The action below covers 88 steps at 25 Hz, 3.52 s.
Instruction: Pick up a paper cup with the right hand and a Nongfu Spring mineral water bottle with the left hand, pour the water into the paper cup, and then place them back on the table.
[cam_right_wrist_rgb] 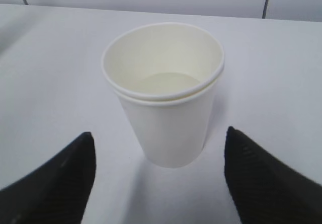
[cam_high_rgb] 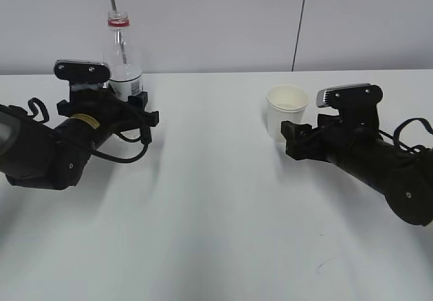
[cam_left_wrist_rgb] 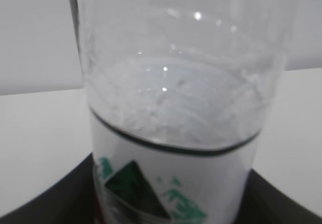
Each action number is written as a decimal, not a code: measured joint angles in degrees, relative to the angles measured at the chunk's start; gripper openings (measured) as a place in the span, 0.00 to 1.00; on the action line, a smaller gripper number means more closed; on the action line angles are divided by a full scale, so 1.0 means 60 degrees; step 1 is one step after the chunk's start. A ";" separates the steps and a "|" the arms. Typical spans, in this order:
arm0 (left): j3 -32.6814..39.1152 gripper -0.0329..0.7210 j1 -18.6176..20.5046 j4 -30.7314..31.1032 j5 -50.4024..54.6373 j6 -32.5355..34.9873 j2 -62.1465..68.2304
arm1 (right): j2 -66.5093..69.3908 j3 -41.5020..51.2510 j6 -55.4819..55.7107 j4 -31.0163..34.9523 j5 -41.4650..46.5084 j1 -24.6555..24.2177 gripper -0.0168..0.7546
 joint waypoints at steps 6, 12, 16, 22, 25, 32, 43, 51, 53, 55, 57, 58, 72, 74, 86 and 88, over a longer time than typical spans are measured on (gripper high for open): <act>-0.0017 0.60 0.0000 0.0000 -0.0526 0.0000 0.0330 | -0.1086 0.1025 0.0000 -0.0270 -0.0194 0.0000 0.79; -0.0017 0.60 0.0000 0.0000 -0.0573 0.0000 0.0345 | -0.1927 0.1438 0.0000 -0.0316 -0.0273 0.0000 0.79; -0.0017 0.69 0.0000 -0.0008 -0.0595 0.0000 0.0349 | -0.2073 0.1479 0.0000 -0.0331 -0.0273 0.0000 0.79; -0.0017 0.77 0.0000 -0.0008 -0.0639 0.0299 0.0291 | -0.2073 0.1479 0.0000 -0.0442 -0.0273 0.0000 0.79; 0.0148 0.77 0.0000 -0.0008 -0.0647 0.0547 0.0005 | -0.2073 0.1486 0.0000 -0.0462 -0.0273 0.0000 0.79; 0.0899 0.77 0.0000 -0.0008 -0.0693 0.0619 -0.0822 | -0.2180 0.1676 0.0000 -0.0557 -0.0251 0.0000 0.79; 0.1555 0.77 0.0000 -0.0015 -0.0092 0.0619 -0.2438 | -0.3673 0.1885 0.0000 -0.0578 0.1048 0.0000 0.79; 0.1599 0.77 0.0000 -0.0015 0.1161 0.0721 -0.3901 | -0.4972 0.1885 0.0000 -0.0578 0.2019 0.0000 0.79; 0.1609 0.77 0.0047 -0.0026 0.1602 0.0760 -0.4252 | -0.5083 0.1690 0.0000 -0.0578 0.2122 0.0000 0.79; 0.1609 0.77 0.0165 -0.0026 0.2201 0.0768 -0.4517 | -0.5108 0.1393 0.0000 -0.0578 0.2510 0.0000 0.79; 0.1523 0.77 0.0312 -0.0079 0.2912 0.0768 -0.4783 | -0.5108 0.0930 0.0000 -0.0578 0.3163 0.0000 0.79; 0.1429 0.77 0.0374 -0.0090 0.3286 0.0768 -0.4888 | -0.5108 0.0679 0.0000 -0.0578 0.3545 0.0000 0.79; -0.2813 0.77 0.1392 -0.0174 1.1292 0.0768 -0.5411 | -0.5108 -0.4092 0.0000 -0.0544 1.1658 0.0000 0.79; -0.3460 0.77 0.1476 -0.0137 1.2338 0.0768 -0.5441 | -0.5108 -0.4769 0.0000 -0.0507 1.3009 0.0000 0.79; -0.4952 0.77 0.1598 0.1927 1.8963 -0.0574 -0.5452 | -0.5108 -0.7118 0.0224 0.0516 1.9749 0.0000 0.79; -0.4952 0.77 0.1598 0.2301 2.0052 -0.1126 -0.5386 | -0.5108 -0.7115 0.0390 0.0517 2.0026 0.0000 0.79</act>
